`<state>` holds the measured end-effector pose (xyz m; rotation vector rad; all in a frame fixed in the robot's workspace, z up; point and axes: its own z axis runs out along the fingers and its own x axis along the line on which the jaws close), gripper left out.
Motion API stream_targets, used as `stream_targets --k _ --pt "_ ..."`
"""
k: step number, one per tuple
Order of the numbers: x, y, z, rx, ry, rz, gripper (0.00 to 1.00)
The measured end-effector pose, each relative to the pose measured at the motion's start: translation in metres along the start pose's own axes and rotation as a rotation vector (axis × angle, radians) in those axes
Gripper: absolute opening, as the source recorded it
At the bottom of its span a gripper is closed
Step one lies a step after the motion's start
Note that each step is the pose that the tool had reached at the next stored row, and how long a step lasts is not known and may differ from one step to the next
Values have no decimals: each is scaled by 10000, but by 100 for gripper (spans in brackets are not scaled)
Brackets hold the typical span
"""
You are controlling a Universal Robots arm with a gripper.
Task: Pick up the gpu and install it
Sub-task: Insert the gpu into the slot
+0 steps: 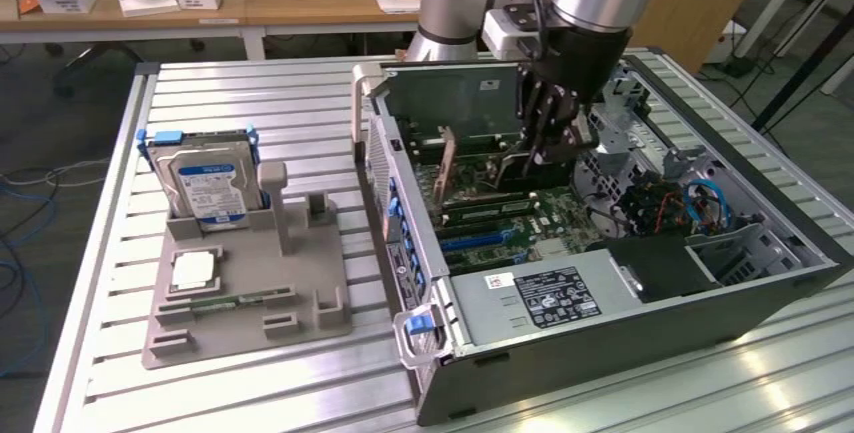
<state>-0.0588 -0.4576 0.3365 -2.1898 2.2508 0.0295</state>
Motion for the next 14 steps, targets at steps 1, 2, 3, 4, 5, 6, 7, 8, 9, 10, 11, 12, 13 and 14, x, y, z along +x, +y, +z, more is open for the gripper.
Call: stream_targets --k 1,2,3,4,5,6,7,8,9,10,11,12,13,14 --pt "1 9 20 3 0 1 26" --pt "1 15 37 5 1 0 26" --pt "2 21 55 6 1 0 26" --pt "2 24 74 8 0 0 26" --pt "3 24 92 9 0 -1 26" --pt "3 24 106 9 0 -2 26" --pt "3 25 109 8 1 -2 26" --pt "3 25 109 8 1 -1 26" --pt "3 26 108 8 1 0 26" --pt "3 26 108 8 2 0 26" --pt "3 26 109 9 1 0 26" --pt "3 26 109 9 1 0 26" --pt "3 26 109 8 1 0 26" --pt "3 26 109 9 1 0 26"
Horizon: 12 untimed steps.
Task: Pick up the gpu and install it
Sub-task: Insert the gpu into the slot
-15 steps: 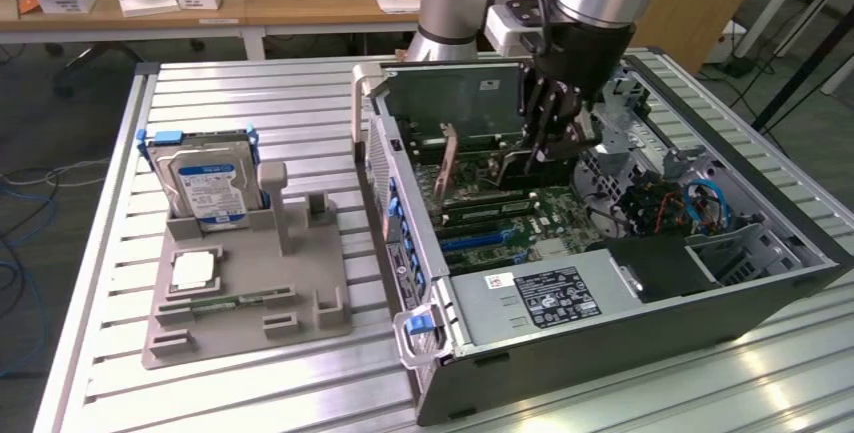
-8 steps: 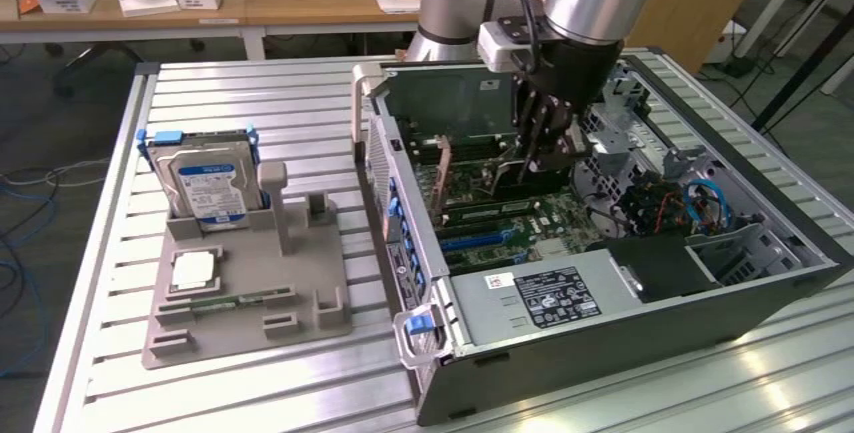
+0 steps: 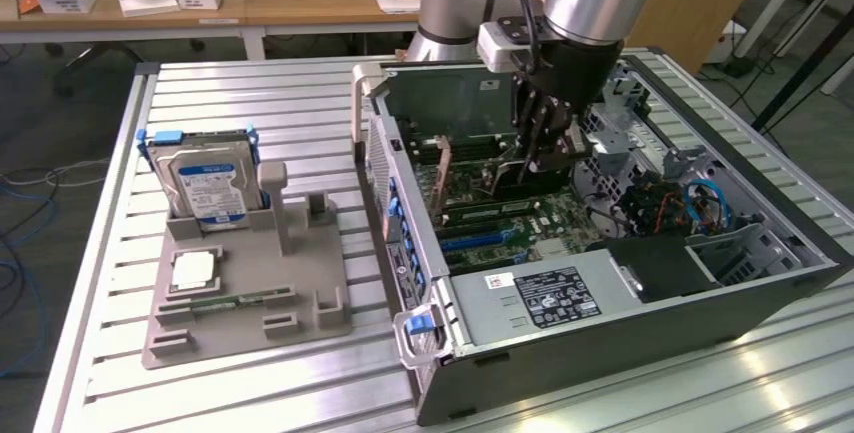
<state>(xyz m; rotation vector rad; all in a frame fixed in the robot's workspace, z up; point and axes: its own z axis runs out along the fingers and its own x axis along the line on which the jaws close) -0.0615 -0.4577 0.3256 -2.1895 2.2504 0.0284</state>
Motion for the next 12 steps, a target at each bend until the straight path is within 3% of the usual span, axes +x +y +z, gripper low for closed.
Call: stream_targets --k 6,12 --pt "0 0 4 0 -1 0 26" --pt "1 -1 78 0 -1 0 26"
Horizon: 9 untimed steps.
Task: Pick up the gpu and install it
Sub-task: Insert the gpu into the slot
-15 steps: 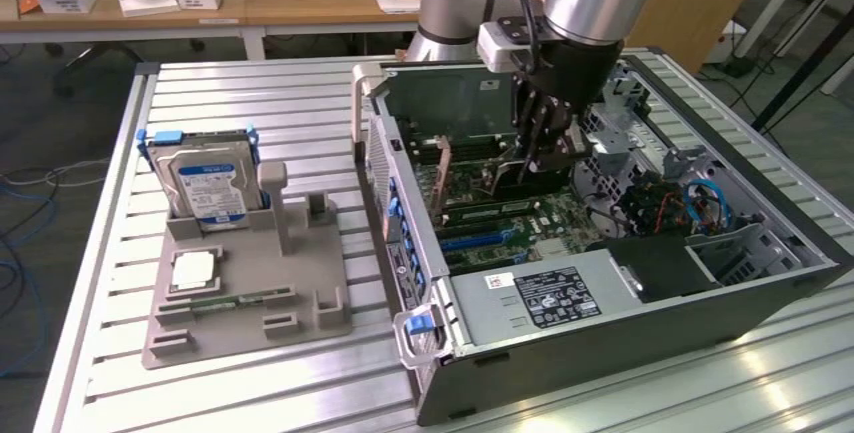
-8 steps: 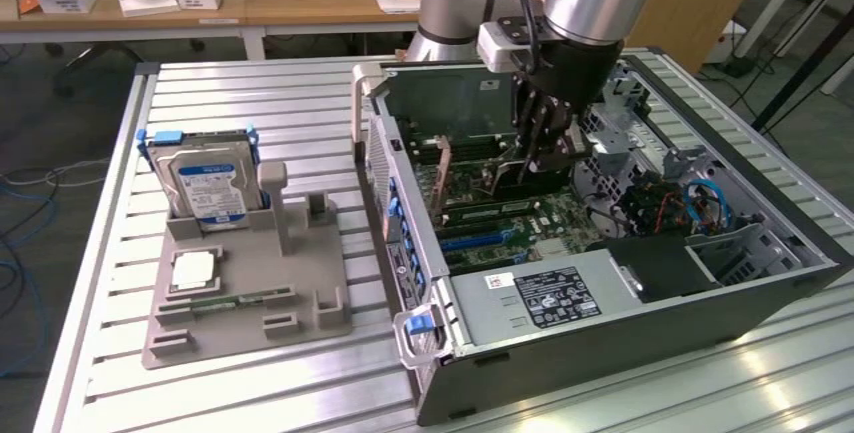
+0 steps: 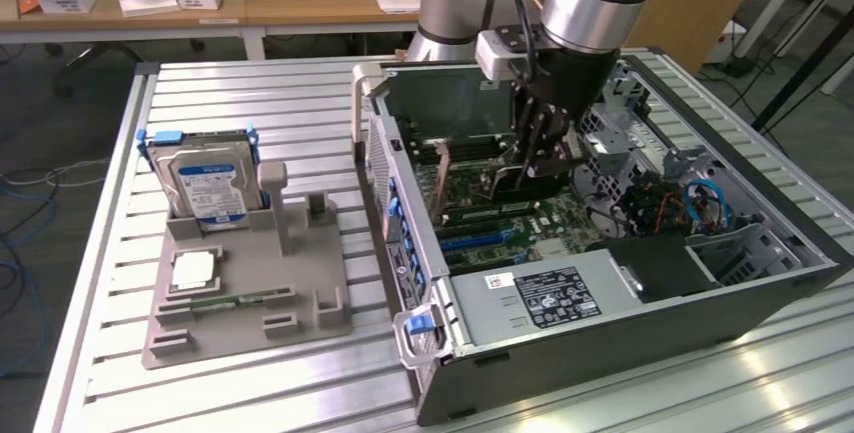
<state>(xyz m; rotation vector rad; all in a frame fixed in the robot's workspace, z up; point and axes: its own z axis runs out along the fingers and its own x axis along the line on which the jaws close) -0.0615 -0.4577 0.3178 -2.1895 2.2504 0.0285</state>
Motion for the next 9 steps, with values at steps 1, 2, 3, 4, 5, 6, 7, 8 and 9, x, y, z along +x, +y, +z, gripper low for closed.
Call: stream_targets --k 1,2,3,4,5,6,7,8,9 --pt "0 1 16 0 -1 0 26" --pt "0 3 29 0 0 1 26" --pt "1 4 41 0 1 1 26" --pt "1 5 53 0 0 0 26" --pt "1 7 67 0 0 0 26" --pt "1 10 81 0 0 1 26" --pt "2 11 94 0 0 1 26" --pt "2 13 106 0 -1 0 26" --pt "4 15 118 0 0 -1 26"
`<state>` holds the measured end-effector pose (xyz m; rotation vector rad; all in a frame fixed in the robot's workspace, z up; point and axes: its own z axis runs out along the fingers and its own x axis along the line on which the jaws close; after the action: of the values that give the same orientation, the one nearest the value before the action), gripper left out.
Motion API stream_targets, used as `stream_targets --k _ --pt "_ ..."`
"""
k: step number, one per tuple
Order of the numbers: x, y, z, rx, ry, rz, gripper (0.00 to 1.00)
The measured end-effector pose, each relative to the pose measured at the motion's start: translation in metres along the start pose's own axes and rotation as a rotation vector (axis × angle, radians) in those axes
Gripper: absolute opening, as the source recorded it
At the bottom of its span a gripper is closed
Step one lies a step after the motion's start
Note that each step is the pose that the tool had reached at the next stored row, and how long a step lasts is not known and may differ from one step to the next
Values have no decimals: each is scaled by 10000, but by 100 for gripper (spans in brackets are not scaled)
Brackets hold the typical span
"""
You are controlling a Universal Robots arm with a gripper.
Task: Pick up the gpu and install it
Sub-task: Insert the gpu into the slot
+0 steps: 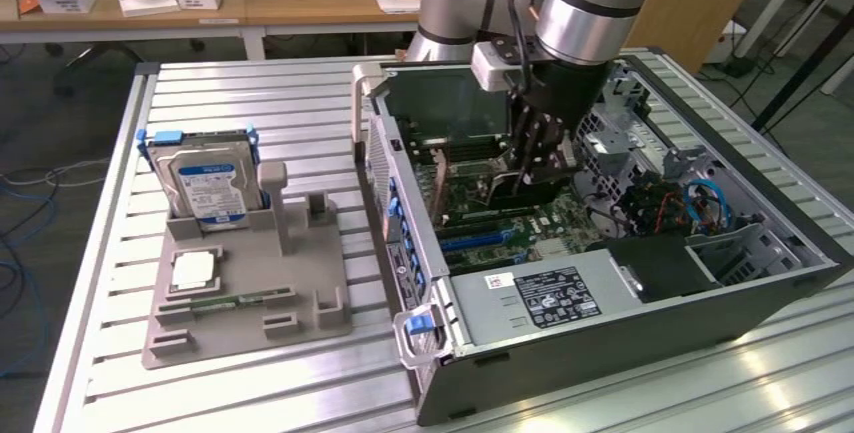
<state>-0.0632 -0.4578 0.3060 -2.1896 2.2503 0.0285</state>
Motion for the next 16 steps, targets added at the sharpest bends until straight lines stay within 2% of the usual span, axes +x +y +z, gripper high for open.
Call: stream_targets --k 16 --pt "7 84 255 0 1 1 26"
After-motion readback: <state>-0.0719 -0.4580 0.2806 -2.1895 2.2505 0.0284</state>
